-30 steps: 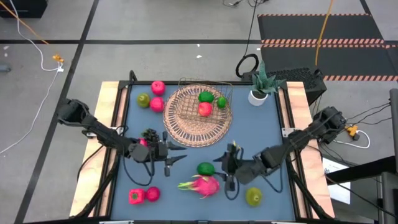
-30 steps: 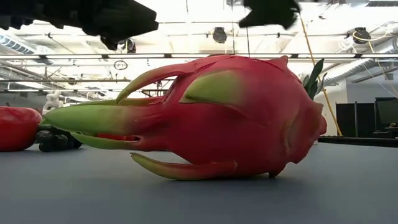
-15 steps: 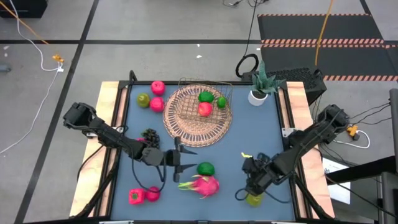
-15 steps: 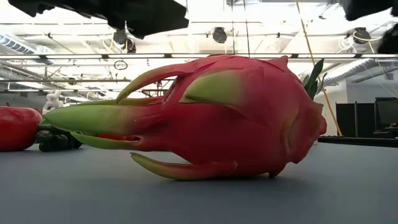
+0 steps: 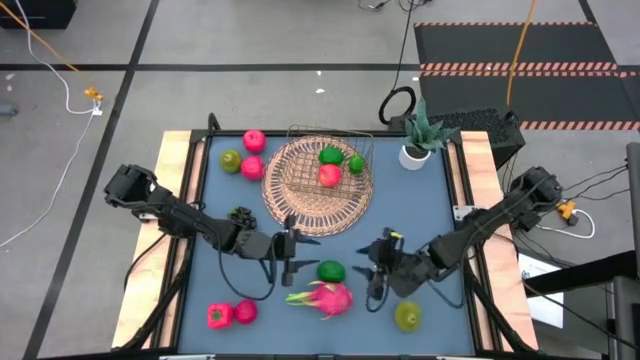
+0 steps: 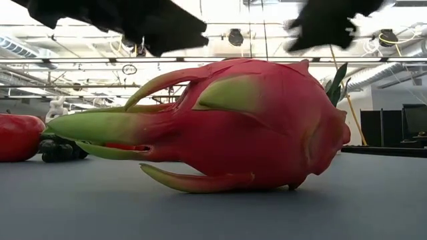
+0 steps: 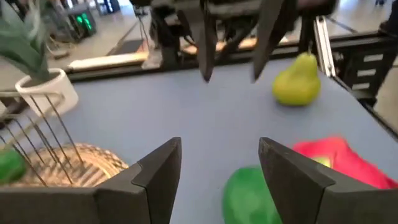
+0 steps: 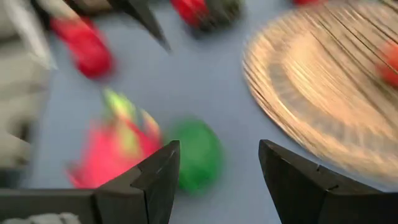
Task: Build produce basket
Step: Put the lime into the gold wire basket
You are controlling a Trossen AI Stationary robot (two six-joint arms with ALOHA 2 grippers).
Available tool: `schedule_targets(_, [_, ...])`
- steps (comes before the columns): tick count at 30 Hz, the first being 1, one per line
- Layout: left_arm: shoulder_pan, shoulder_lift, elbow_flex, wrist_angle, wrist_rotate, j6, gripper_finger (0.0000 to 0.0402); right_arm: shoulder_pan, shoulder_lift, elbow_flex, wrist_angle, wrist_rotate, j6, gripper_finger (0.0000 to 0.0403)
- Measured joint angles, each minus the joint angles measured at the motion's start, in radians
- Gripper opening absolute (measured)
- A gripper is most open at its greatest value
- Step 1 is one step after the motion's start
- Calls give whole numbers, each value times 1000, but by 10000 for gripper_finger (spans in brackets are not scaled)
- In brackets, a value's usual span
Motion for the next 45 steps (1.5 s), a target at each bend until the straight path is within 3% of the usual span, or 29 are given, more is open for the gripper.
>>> schedule_targets(3, [-1, 17, 1, -77, 2, -22, 218, -48, 11, -87, 260, -86, -156, 212])
schedule_targets(8, [-3, 16, 0, -244, -22, -108, 218, -134, 10, -212, 449, -142, -296, 212])
schedule_targets(11, [-10, 16, 0, -266, -27, -136, 218, -173, 34, -249, 514, -233, -324, 213])
schedule_targets(14, [-21, 16, 0, -261, -28, -123, 219, -189, 81, -243, 527, -294, -343, 223])
schedule_targets(22, [-21, 16, 0, -225, -35, -110, 219, -210, 192, -183, 531, -302, -425, 284])
schedule_targets(26, [-20, 16, 0, -218, -35, -107, 219, -225, 211, -164, 536, -386, -415, 301])
schedule_targets(34, [4, 16, 0, -230, -47, -120, 219, -248, 308, -152, 611, -481, -411, 304])
schedule_targets(45, [12, 16, 0, -226, -46, -115, 219, -280, 361, -152, 637, -507, -385, 303])
